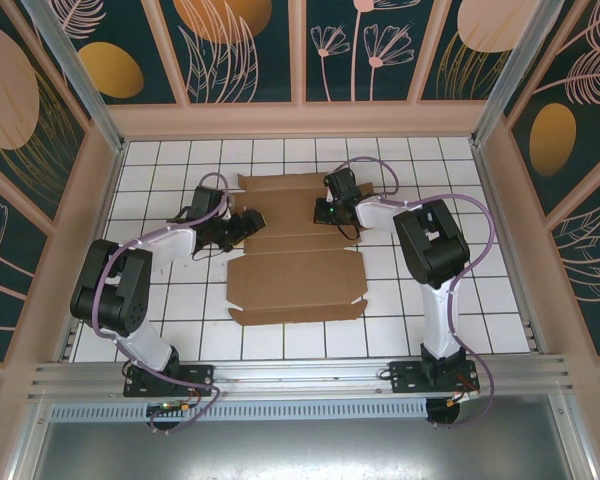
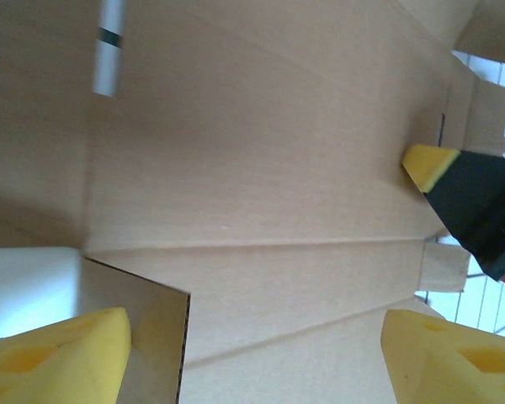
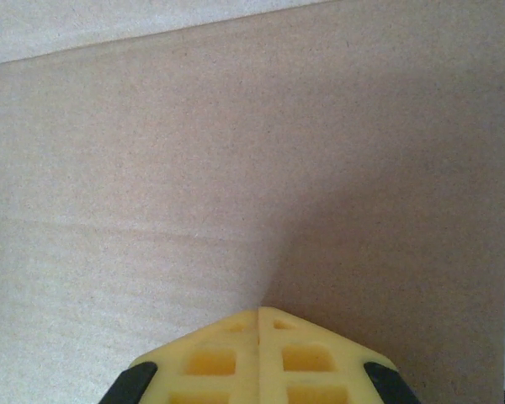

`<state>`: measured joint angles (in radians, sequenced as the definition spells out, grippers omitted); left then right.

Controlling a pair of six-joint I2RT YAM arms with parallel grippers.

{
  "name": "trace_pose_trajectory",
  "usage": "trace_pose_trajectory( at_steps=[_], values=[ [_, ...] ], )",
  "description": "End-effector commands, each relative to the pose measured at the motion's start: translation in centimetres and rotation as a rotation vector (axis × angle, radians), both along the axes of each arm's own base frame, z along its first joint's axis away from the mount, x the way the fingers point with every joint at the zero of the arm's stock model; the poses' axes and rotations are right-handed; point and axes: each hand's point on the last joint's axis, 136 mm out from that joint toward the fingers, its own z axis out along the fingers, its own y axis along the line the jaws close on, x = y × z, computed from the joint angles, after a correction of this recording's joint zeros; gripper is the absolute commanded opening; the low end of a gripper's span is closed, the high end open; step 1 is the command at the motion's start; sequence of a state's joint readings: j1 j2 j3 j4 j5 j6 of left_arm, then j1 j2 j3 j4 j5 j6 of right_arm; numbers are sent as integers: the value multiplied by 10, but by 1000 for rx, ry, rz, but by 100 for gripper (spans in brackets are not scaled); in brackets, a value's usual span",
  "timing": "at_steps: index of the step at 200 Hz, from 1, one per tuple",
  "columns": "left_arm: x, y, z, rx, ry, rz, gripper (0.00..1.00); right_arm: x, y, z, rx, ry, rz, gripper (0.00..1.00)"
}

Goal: Fold the paper box

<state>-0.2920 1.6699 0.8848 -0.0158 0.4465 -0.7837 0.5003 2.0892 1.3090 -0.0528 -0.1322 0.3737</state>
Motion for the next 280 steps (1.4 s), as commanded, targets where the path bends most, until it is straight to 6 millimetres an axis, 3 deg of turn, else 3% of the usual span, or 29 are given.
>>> trace_pose_trajectory(
  at_steps=[1, 14, 19, 43, 68, 91, 109, 123, 145, 172, 176, 206, 222, 256, 273, 280],
  values=[
    [6, -18, 8, -44, -26, -27, 77, -75, -30, -89, -168, 314, 14, 0],
    [5, -19, 1, -45, -14, -23, 77, -75, -30, -89, -169, 317, 13, 0],
    [3, -20, -12, -37, 18, -22, 77, -76, -30, -89, -171, 316, 13, 0],
    [-2, -17, -34, -21, 63, -10, 77, -76, -31, -89, -173, 319, 12, 0],
    [-5, -15, -40, -14, 83, -2, 76, -77, -32, -89, -178, 322, 11, 0],
    [11, -9, -6, 38, -7, 15, 78, -78, -33, -88, -184, 319, 8, 0],
    [29, -6, 51, 55, -124, 30, 79, -77, -34, -88, -182, 322, 2, 0],
    [38, -4, 82, 65, -184, 47, 79, -78, -33, -88, -167, 333, -1, 0],
    [46, -6, 103, 130, -230, 44, 79, -78, -31, -88, -154, 341, -6, 0],
    [53, -35, 87, 108, -182, -17, 77, -77, -32, -88, -156, 348, -11, 0],
    [55, -41, 71, 116, -152, -27, 77, -77, -33, -88, -155, 351, -10, 0],
    [70, -78, 38, 50, -94, -66, 70, -78, -36, -88, -145, 366, -14, 0],
    [81, -88, 24, 14, -79, -60, 58, -77, -37, -89, -130, 374, -12, 0],
    [97, -89, 0, 27, -91, -26, 16, -79, -35, -90, -122, 387, 13, 0],
    [95, -90, -16, 10, -64, -17, 0, -78, -34, -85, -121, 380, 21, 0],
    [94, -89, -23, 13, -50, -6, 0, -76, -34, -82, -120, 373, 24, 0]
  ],
)
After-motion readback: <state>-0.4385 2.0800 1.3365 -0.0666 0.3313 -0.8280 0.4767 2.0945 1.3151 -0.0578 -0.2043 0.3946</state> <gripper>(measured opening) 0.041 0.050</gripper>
